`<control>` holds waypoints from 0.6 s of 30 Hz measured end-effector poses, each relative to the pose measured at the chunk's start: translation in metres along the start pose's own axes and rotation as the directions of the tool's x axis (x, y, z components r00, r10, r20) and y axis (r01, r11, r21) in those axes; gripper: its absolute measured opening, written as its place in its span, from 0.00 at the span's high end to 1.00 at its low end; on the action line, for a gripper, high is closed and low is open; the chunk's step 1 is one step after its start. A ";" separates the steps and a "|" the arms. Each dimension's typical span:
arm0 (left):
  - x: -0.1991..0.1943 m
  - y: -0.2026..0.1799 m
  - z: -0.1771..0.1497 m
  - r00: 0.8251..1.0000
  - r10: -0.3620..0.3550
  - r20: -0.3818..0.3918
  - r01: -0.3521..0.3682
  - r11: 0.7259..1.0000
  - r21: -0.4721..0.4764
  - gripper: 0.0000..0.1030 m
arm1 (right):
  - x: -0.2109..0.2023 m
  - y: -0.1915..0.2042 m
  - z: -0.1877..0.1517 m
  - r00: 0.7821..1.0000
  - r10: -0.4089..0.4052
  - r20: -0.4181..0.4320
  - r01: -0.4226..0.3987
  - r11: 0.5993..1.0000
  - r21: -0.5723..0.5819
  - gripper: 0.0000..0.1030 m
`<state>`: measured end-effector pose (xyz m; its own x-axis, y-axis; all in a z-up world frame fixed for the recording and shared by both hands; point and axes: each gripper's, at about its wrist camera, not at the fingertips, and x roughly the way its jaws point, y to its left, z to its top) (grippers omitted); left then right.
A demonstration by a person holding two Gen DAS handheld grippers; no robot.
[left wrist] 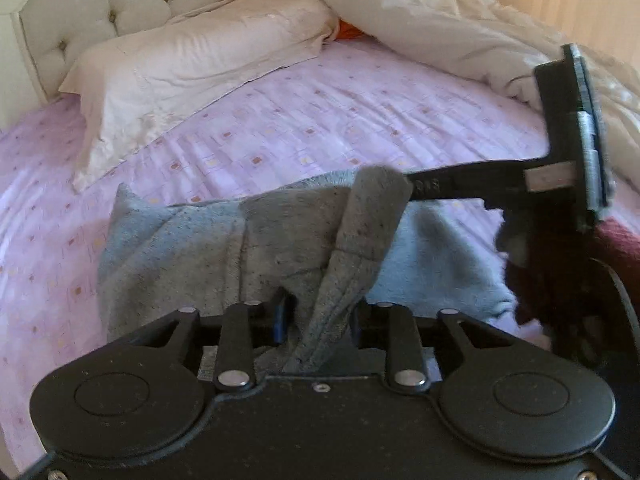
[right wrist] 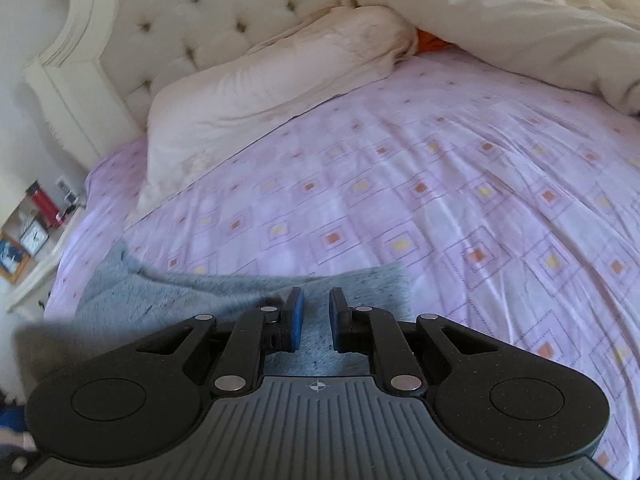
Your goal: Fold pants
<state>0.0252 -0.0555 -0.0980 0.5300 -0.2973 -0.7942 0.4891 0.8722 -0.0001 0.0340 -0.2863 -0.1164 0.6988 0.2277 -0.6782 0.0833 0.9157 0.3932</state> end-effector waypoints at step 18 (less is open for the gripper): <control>-0.018 0.079 -0.004 1.000 0.015 -0.005 -0.016 0.969 -0.245 0.56 | -0.009 0.001 -0.011 0.979 0.195 -0.063 -0.180 0.965 0.193 0.42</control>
<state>0.0510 0.0204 -0.0861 0.5335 -0.2824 -0.7972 0.2963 0.9453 -0.1366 0.0200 -0.2838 -0.1173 0.6555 0.4221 -0.6262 0.0920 0.7784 0.6210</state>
